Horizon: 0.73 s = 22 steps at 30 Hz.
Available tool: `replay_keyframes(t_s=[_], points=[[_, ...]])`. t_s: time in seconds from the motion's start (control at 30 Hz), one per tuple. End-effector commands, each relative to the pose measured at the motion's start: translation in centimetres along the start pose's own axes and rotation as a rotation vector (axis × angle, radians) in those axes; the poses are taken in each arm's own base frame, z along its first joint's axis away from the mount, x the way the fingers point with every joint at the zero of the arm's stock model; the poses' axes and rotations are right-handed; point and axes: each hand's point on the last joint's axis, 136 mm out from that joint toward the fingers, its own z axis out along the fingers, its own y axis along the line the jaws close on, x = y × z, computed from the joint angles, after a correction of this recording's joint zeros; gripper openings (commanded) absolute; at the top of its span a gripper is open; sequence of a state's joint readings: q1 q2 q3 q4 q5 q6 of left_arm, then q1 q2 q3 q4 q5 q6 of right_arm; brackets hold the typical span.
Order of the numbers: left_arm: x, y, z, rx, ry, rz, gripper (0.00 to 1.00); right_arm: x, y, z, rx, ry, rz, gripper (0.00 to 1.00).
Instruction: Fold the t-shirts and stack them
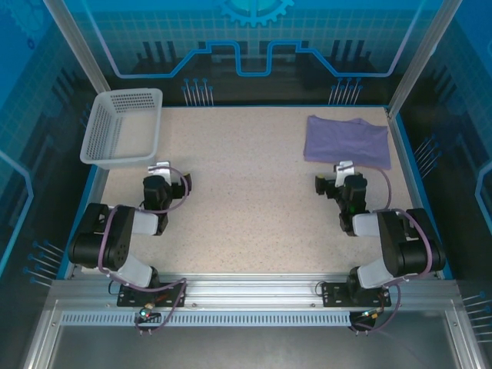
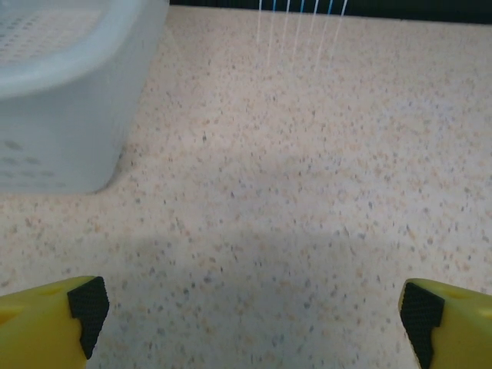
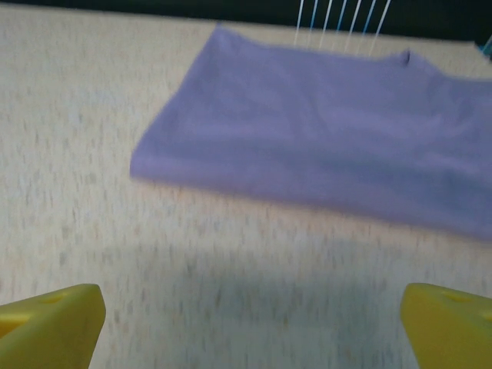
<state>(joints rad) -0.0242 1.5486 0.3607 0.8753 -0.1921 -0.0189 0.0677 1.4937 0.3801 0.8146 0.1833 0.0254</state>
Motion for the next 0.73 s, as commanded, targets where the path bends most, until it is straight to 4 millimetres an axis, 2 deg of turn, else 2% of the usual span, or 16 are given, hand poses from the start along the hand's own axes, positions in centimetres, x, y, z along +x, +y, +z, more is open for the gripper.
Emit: replay_keyframes(t_s=[0.0, 0.7], points=[[-1.8, -0.73, 0.24, 0.058, -0.052, -0.007, 0.99, -0.7, 0.17, 0.42, 0.014, -0.002, -0.004, 1.0], [-1.87, -0.76, 0.2, 0.06, -0.057, -0.004, 0.99, -0.65, 0.46, 0.48, -0.027, 0.003, -0.002, 1.0]])
